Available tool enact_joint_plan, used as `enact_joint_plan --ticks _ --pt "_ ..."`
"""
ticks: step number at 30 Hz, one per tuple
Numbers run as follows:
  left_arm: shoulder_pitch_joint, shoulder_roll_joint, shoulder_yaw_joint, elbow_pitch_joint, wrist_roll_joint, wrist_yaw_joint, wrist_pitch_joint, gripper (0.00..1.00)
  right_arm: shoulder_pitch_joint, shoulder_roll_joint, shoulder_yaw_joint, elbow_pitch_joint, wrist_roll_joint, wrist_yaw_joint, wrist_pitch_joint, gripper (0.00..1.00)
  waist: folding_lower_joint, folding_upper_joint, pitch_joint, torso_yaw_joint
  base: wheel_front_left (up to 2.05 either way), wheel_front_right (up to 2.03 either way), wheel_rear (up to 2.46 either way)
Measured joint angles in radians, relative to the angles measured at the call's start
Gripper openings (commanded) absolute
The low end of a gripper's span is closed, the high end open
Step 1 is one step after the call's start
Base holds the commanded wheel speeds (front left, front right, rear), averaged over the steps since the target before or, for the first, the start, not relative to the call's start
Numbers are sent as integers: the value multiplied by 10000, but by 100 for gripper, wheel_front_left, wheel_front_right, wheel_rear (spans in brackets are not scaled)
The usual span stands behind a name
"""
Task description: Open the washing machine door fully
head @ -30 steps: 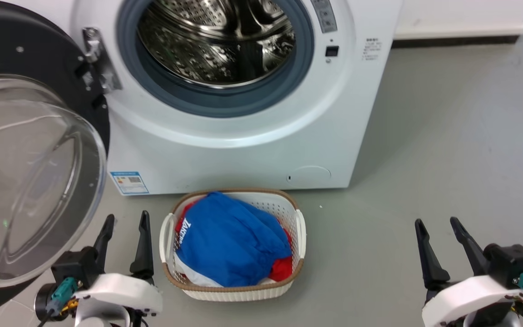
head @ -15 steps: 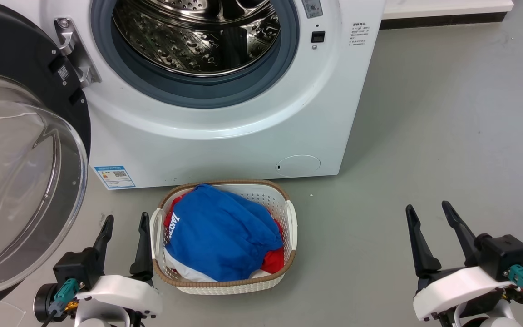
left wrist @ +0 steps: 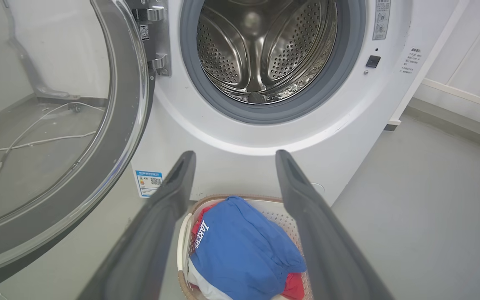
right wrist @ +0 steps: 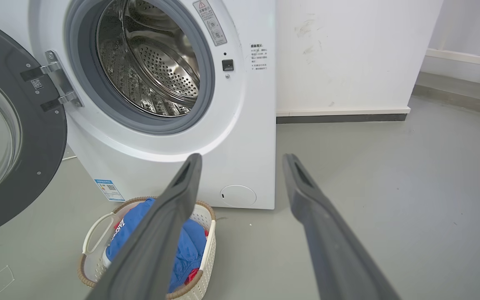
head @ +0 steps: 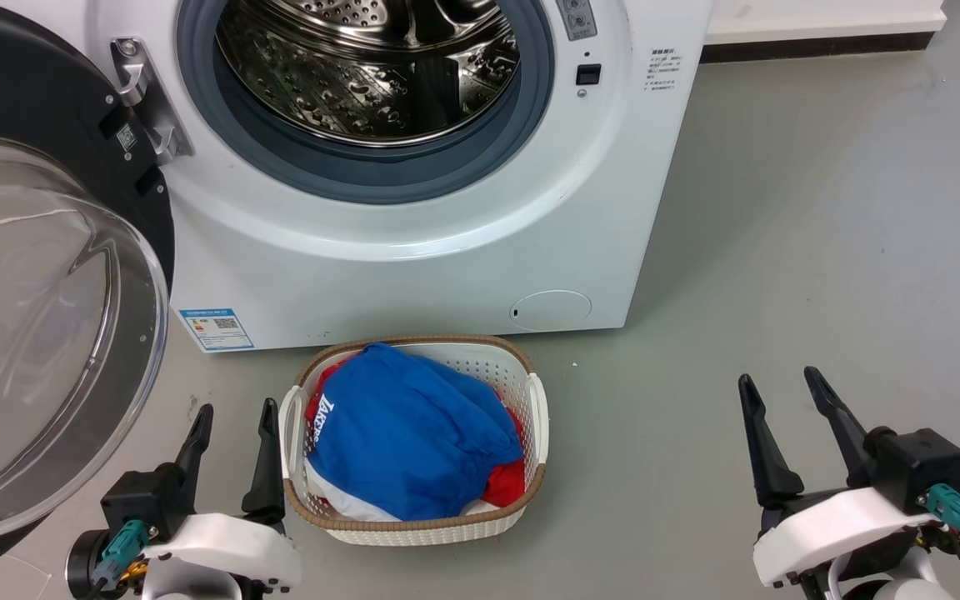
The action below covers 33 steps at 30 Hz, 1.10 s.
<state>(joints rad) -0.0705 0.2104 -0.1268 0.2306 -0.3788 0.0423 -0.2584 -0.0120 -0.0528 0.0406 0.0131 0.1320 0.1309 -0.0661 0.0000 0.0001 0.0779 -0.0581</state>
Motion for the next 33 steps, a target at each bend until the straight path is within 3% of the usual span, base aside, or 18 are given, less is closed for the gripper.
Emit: enact_joint_plan --ticks 11,12,16,33 --pt "50 52 -31 -69 -40 75 6 100 2 2 17 61 17 0 -38 100 0 0 -25 -1 0 0 0" --pt "56 58 -35 -73 -40 77 6 0 3 2 17 63 19 0 -40 0 0 0 -29 -5 0 0 0" --pt "169 -73 -25 192 -192 58 98 0 208 6 42 295 188 0 -36 0 0 0 -38 2 0 0 0" --pt "176 -391 481 205 -2861 -337 897 0 101 -121 -46 767 3622 -2 153 0 -1 0 -137 83 0 0 0"
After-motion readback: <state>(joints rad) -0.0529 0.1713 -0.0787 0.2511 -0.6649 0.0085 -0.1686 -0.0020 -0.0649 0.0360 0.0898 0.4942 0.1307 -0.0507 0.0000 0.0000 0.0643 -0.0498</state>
